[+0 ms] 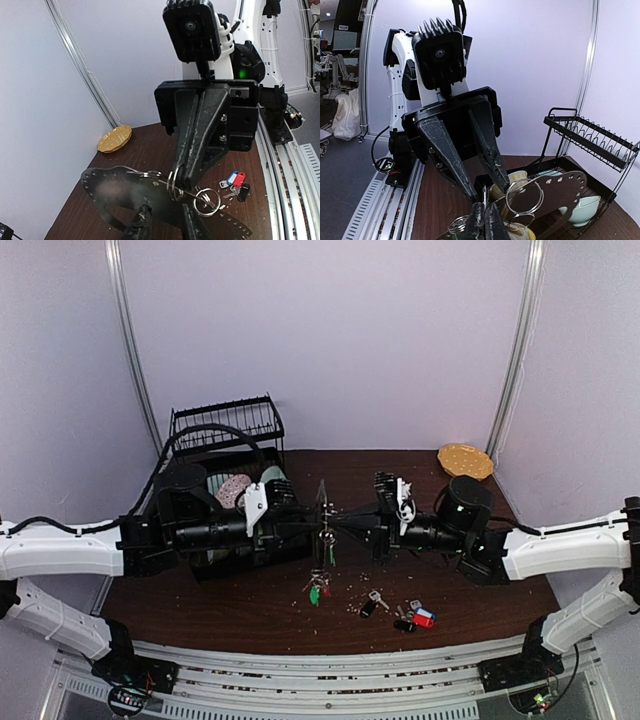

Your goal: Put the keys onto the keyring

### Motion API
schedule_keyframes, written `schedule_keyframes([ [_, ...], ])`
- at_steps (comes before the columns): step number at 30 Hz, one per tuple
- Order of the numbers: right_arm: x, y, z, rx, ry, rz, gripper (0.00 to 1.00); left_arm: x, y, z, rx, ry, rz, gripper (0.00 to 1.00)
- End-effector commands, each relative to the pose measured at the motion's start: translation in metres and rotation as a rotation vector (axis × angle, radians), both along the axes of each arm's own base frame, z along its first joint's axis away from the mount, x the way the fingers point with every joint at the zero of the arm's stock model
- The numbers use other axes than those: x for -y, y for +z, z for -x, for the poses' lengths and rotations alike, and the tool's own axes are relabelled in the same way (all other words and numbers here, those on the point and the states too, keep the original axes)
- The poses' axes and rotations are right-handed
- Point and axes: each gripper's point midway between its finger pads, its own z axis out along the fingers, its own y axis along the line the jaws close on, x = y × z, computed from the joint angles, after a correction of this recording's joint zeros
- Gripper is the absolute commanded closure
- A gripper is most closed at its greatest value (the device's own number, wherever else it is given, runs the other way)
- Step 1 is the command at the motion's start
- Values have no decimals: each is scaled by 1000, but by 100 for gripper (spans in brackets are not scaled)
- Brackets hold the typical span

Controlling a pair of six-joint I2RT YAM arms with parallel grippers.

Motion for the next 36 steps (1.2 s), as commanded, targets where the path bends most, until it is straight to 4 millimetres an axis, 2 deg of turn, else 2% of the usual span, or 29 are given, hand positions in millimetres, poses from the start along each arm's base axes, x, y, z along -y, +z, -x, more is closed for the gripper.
schedule_keyframes([
  [1, 2, 30, 9, 29, 42, -119, 100, 4, 28, 6, -3, -39, 121, 78],
  [11, 0, 30, 8, 40, 39, -104, 100, 14, 25, 12, -23, -104, 108, 81],
  [16, -2, 27, 10, 40, 50, -89, 100, 16, 27, 11, -27, -104, 104, 89],
  [21, -4, 17, 10, 51, 54, -30, 100, 15, 28, 12, -17, -108, 105, 88],
  [23, -4, 15, 10, 60, 54, -3, 100, 14, 27, 13, -13, -110, 98, 90],
  [25, -3, 14, 11, 69, 48, 9, 100, 12, 27, 13, -8, -106, 94, 100],
  [28, -2, 16, 11, 72, 45, 12, 100, 10, 26, 12, 3, -91, 90, 100],
  [31, 1, 19, 10, 66, 35, 8, 100, 7, 19, 2, 31, -31, 56, 100],
  [32, 3, 18, 9, 62, 24, 9, 96, 5, 16, -2, 54, -6, 33, 100],
  [34, 8, 16, 2, 30, -11, 25, 72, 0, 7, -12, 111, 50, -34, 100],
  [36, 16, 5, -6, -45, -27, 82, 64, -7, -1, -18, 191, 85, -113, 100],
])
